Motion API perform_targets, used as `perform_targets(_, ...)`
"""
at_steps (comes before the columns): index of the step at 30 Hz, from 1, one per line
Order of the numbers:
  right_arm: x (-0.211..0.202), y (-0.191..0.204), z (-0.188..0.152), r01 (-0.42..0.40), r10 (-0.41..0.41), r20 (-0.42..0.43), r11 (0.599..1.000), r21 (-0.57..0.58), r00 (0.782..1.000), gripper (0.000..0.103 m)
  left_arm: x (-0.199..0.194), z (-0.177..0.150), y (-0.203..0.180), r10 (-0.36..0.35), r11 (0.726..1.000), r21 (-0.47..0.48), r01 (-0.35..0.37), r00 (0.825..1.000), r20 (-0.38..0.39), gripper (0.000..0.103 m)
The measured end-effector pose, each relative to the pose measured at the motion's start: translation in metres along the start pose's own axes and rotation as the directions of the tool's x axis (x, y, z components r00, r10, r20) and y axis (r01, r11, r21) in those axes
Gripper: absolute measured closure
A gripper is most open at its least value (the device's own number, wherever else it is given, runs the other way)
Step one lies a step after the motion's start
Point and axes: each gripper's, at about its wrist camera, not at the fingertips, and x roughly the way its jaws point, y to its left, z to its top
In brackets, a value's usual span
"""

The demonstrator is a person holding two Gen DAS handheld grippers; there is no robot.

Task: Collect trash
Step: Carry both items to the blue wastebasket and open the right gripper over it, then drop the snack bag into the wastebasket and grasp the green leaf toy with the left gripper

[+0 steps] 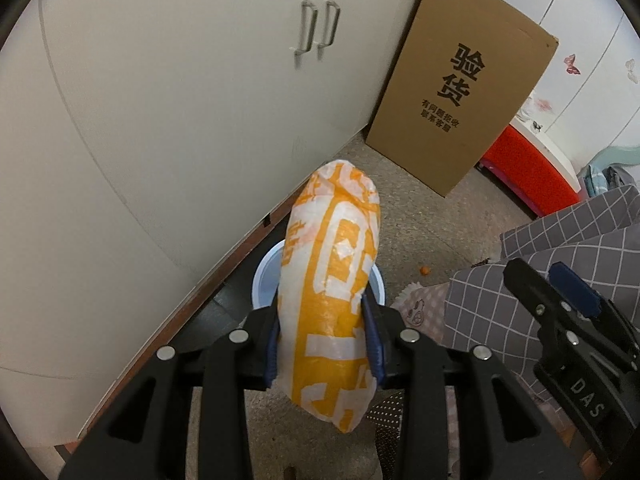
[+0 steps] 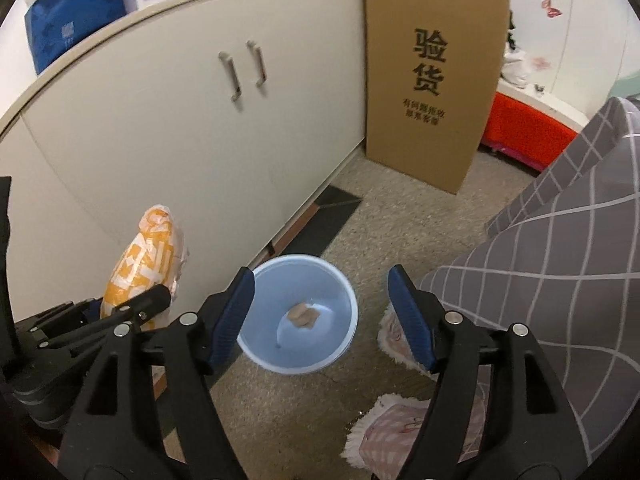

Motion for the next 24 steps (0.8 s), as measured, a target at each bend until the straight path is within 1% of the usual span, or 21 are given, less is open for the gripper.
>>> perform_targets(4,-0.013,-0.008,0.004,0.016,-0.019,0.067,0.999,0.045,0.998,0.031,-0.003,0.01,-0.005,-0.009,1.0,0.013,0.009,1.0,0.025,0.066)
perform_targets(5,-0.017,-0.011,0.006,0.013,-0.018,0.084,0.998,0.063,0.996,0.031,-0.004,0.014,-0.006,-0.012,1.0,0.015,0.011,0.999,0.037,0.061)
perform_targets(6,-0.021,-0.013,0.006,0.012,-0.02,0.101,0.997,0.077,0.995,0.031,-0.005,0.02,-0.008,-0.013,1.0,0.01,0.013,0.999,0.05,0.053)
perform_targets(7,-0.024,-0.014,0.006,0.015,-0.025,0.116,0.996,0.086,0.993,0.03,-0.007,0.022,-0.008,-0.01,1.0,0.004,0.01,0.998,0.059,0.03)
perform_targets(8,-0.028,-0.016,0.007,0.023,-0.035,0.131,0.995,0.095,0.991,0.03,-0.01,0.026,-0.007,0.001,1.0,-0.015,0.0,0.996,0.091,0.019)
perform_targets(9,-0.03,-0.017,0.008,0.024,-0.038,0.139,0.995,0.101,0.99,0.03,-0.013,0.028,-0.007,0.005,1.0,-0.026,-0.002,0.993,0.117,0.019)
perform_targets(10,-0.032,-0.018,0.008,0.022,-0.038,0.146,0.994,0.106,0.989,0.029,-0.015,0.03,-0.007,0.006,0.999,-0.033,-0.002,0.992,0.127,0.019)
perform_targets(12,-0.035,-0.02,0.008,0.023,-0.04,0.146,0.993,0.113,0.988,0.029,-0.018,0.03,-0.005,0.014,0.999,-0.044,-0.009,0.994,0.105,0.019)
perform_targets(14,-0.039,-0.021,0.008,0.018,-0.035,0.145,0.993,0.116,0.989,0.028,-0.025,0.027,-0.004,0.019,0.998,-0.055,-0.012,0.993,0.114,0.019)
perform_targets(19,-0.053,-0.018,0.004,0.006,-0.022,0.142,0.994,0.113,0.99,0.028,-0.055,0.012,-0.003,0.047,0.998,-0.05,-0.04,0.989,0.141,0.019)
perform_targets(24,-0.079,-0.011,0.004,-0.026,0.009,0.164,0.995,0.099,0.986,0.028,-0.091,0.002,-0.001,0.039,0.997,-0.07,-0.028,0.984,0.176,0.019)
